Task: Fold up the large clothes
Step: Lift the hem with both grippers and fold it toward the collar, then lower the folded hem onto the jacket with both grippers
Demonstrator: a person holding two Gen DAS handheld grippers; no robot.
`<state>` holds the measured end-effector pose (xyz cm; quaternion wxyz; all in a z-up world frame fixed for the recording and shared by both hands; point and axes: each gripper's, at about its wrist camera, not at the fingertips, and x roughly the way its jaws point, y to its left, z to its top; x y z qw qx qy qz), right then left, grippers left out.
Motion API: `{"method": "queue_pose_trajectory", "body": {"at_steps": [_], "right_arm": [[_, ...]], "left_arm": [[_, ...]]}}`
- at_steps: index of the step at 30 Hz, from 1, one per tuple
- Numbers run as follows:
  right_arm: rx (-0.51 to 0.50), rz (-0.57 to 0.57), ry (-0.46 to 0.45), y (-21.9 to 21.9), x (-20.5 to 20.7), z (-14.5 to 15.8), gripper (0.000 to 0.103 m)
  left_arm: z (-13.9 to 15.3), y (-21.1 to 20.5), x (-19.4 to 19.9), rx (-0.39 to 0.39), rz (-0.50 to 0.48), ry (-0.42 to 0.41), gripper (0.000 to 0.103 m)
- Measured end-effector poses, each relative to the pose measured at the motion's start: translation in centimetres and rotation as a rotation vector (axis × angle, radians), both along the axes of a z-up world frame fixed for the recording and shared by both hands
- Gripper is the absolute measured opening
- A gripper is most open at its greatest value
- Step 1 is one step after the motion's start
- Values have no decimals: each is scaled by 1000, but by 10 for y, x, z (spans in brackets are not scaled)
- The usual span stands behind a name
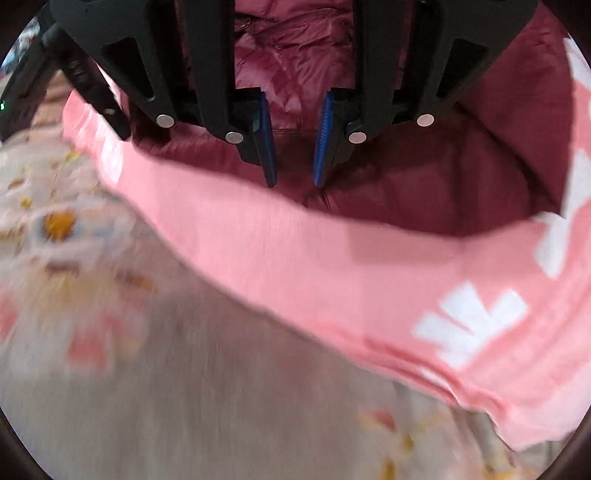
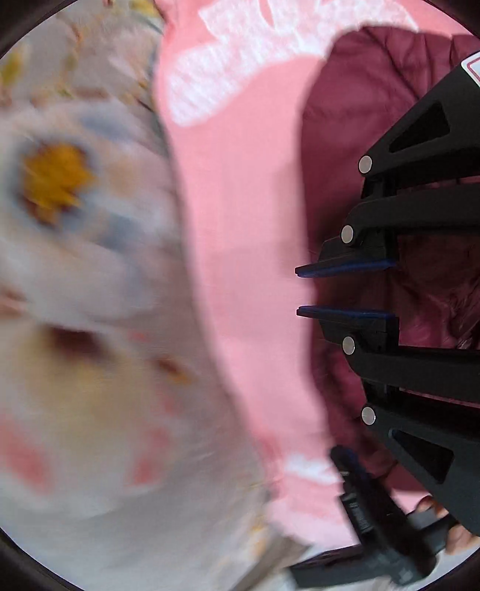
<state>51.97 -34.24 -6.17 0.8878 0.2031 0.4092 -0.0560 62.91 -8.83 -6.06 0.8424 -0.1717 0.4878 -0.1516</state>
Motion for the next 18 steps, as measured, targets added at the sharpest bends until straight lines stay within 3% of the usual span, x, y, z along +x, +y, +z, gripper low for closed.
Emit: {"method": "queue_pose_trajectory", "body": {"at_steps": [3,6,11,15,18], "right_arm": [[-91,96,46,15,-15,-16,11],[-193,115,74,13,-29,-30,1],[-175,130,58,-1,-36,-41,0],[-259,148,16,8,-42,-52,0],[-260,143,-6,9,-45,-55,0]], "left_arm": [[-13,-5,-14,100,-94,-30,18],[-25,-3,-22,192,-150,-57,18],[-42,-11,-36,280,-201,-133,18],[-49,-16,-45,326,-199,-202,17],[-51,-19,-49,359,-193,-242,17]]}}
